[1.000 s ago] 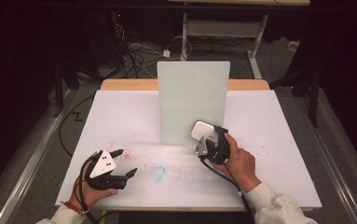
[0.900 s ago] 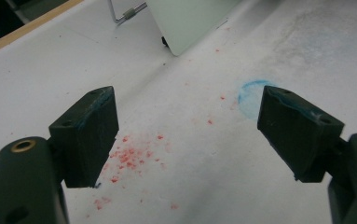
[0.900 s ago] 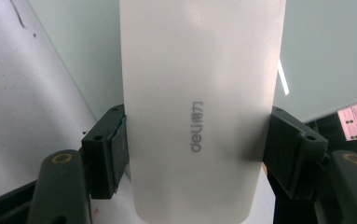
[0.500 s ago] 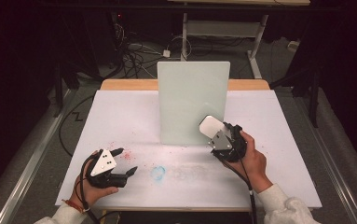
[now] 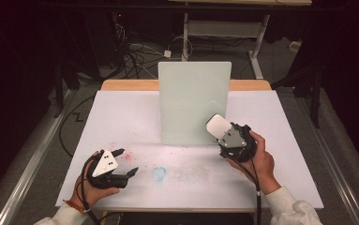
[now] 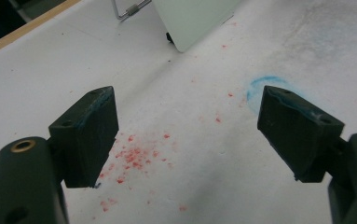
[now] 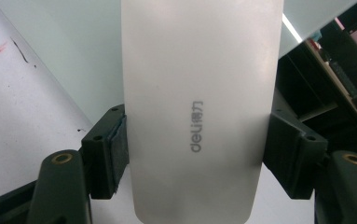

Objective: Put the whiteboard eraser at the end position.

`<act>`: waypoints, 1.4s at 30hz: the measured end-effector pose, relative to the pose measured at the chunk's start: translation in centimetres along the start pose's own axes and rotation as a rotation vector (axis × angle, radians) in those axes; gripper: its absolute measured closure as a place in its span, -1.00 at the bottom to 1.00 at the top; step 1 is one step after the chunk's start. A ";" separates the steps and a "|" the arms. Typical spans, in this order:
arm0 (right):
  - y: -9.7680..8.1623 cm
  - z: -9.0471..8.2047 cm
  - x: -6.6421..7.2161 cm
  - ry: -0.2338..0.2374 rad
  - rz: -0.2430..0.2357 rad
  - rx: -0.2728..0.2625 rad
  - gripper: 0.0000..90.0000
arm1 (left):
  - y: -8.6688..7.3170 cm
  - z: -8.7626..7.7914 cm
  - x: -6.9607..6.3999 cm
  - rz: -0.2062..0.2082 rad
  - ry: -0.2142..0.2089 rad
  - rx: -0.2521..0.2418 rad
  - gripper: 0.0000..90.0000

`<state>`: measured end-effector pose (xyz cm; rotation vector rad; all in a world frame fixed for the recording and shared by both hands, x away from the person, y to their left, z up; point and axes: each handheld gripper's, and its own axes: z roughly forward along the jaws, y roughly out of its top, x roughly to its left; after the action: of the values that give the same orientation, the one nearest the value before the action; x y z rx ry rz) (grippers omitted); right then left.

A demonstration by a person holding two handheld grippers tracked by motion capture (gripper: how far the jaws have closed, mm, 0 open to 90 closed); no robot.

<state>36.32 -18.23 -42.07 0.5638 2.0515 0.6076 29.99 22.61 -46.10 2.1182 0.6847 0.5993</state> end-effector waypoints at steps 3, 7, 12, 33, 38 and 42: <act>-0.1 -0.1 -0.5 0.020 0.017 -0.007 -0.31 | -0.1 0.0 0.0 -0.010 -0.004 0.010 -0.57; -0.3 -0.3 -1.1 0.070 0.069 -0.018 -0.31 | -0.1 -0.1 -0.1 -0.012 -0.002 0.006 -0.57; -0.4 -1.0 -1.5 0.135 0.082 -0.022 -0.31 | 0.3 0.1 -0.3 0.003 -0.006 0.007 -0.57; 0.9 -0.7 1.9 0.509 -0.138 0.042 -0.31 | 0.2 0.2 -0.5 0.008 -0.021 0.019 -0.57; 1.5 -0.6 2.8 0.564 -0.180 0.055 -0.31 | 0.2 0.2 -0.5 0.009 -0.024 0.020 -0.57; 2.2 -0.4 4.0 0.614 -0.231 0.061 -0.31 | 0.2 0.3 -0.5 0.007 -0.025 0.022 -0.57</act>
<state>34.35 -14.22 -43.04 0.1706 2.6701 0.6309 29.82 21.99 -46.18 2.1459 0.6728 0.5709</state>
